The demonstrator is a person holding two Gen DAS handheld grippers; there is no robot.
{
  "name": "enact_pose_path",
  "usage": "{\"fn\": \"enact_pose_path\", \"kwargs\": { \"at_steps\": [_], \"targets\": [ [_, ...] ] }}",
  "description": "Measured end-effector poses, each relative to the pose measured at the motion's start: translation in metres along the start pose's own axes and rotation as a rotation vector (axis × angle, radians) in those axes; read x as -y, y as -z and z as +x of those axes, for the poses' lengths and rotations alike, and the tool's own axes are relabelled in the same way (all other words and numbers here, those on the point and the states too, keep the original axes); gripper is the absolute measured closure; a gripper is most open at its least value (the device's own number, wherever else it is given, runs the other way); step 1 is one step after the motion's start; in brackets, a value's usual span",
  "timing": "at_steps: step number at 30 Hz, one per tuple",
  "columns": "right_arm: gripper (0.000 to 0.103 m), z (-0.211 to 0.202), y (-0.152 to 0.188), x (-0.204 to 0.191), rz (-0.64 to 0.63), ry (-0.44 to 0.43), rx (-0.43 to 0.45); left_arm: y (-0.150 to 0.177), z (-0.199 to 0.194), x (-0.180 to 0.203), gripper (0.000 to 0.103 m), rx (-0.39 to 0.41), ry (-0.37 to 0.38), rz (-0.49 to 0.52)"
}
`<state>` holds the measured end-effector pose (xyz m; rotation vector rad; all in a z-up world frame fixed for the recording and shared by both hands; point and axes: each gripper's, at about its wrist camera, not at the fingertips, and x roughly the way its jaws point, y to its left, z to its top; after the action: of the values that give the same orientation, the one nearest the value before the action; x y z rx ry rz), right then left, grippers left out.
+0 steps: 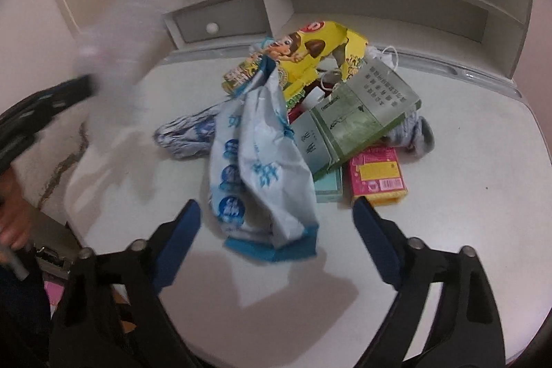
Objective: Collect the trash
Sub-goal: 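Grasp the clear plastic bag with the left tool while the right tool grasps the blue-white wrapper, then carry both items to the black bin and open both tools to drop them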
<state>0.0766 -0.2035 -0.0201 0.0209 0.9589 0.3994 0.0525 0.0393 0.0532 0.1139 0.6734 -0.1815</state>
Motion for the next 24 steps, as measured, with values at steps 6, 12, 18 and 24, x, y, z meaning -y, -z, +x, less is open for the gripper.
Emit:
{"fn": "enact_pose_path", "kwargs": {
  "at_steps": [6,12,18,24],
  "targets": [
    [0.085,-0.018,0.001,-0.003,0.040,-0.046,0.052,0.004,-0.020,-0.004,0.083,0.012,0.016,-0.041],
    [0.085,-0.109,0.030,0.036,0.106,0.017,0.242,-0.008,-0.025,0.049,0.083,0.026,0.116,0.006],
    [0.085,-0.201,0.121,0.151,0.353,0.298,0.346,-0.016,-0.017,0.180,0.083,0.019,0.368,0.168],
    [0.085,-0.251,0.254,0.265,0.695,0.612,0.310,0.011,-0.005,0.350,0.083,-0.064,0.683,0.337]
  ]
}}
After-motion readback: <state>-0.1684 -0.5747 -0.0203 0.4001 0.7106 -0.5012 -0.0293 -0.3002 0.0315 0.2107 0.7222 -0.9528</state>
